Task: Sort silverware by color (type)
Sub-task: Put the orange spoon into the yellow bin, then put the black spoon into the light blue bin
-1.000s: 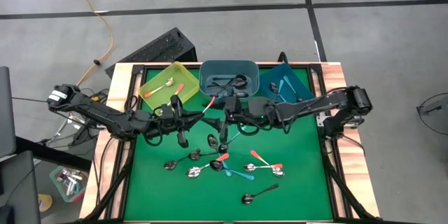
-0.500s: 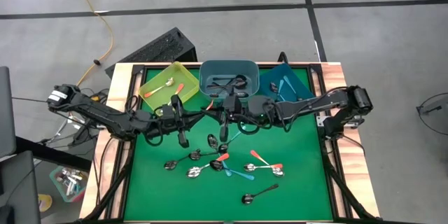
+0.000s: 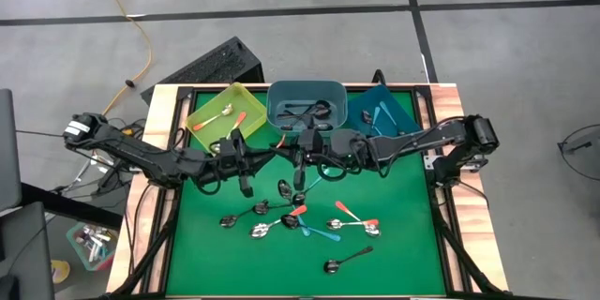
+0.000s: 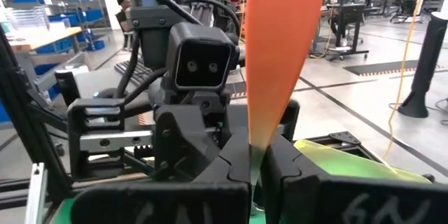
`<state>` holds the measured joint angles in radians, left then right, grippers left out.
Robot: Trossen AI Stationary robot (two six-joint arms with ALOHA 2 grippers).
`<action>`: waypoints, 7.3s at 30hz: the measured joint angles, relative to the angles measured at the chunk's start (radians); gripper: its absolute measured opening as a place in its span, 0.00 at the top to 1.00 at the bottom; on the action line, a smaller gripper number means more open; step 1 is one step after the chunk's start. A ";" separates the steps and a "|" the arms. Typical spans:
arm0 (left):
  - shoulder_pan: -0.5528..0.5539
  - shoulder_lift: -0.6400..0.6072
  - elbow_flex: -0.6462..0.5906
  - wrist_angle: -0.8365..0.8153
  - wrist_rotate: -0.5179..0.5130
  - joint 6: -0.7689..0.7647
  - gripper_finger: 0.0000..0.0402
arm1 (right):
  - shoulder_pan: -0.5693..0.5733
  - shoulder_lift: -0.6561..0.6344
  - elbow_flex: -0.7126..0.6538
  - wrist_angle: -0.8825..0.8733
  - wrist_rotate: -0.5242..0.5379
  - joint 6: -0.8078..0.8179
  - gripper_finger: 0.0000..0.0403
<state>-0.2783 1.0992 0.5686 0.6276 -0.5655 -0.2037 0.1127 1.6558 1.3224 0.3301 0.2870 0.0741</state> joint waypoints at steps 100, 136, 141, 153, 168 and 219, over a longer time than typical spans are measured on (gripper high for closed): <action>-0.001 -0.853 -0.002 -0.885 -0.183 0.035 0.64 | -0.336 1.031 1.010 -0.328 -0.210 0.397 0.78; -0.001 -0.850 -0.002 -1.011 -0.183 -0.076 0.64 | -0.362 0.008 1.032 -1.701 -0.041 0.042 0.57; -0.001 -0.850 -0.002 -1.065 -0.183 -0.122 0.64 | -0.221 -0.074 0.984 -1.888 -0.015 0.244 0.57; -0.001 -0.847 -0.002 -1.134 -0.236 -0.228 0.64 | 0.297 -0.237 0.338 -1.654 0.052 0.623 0.57; -0.001 -0.842 -0.002 -1.170 -0.334 -0.297 0.64 | 0.619 0.059 0.029 -1.040 -0.033 0.655 0.57; -0.001 -0.842 -0.002 -1.268 -0.344 -0.387 0.64 | 0.635 0.379 0.033 -0.960 -0.126 0.554 0.75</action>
<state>-0.2798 0.2576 0.5671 -0.6403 -0.9100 -0.5911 0.7479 2.0346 1.3552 -0.6302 0.1612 0.6284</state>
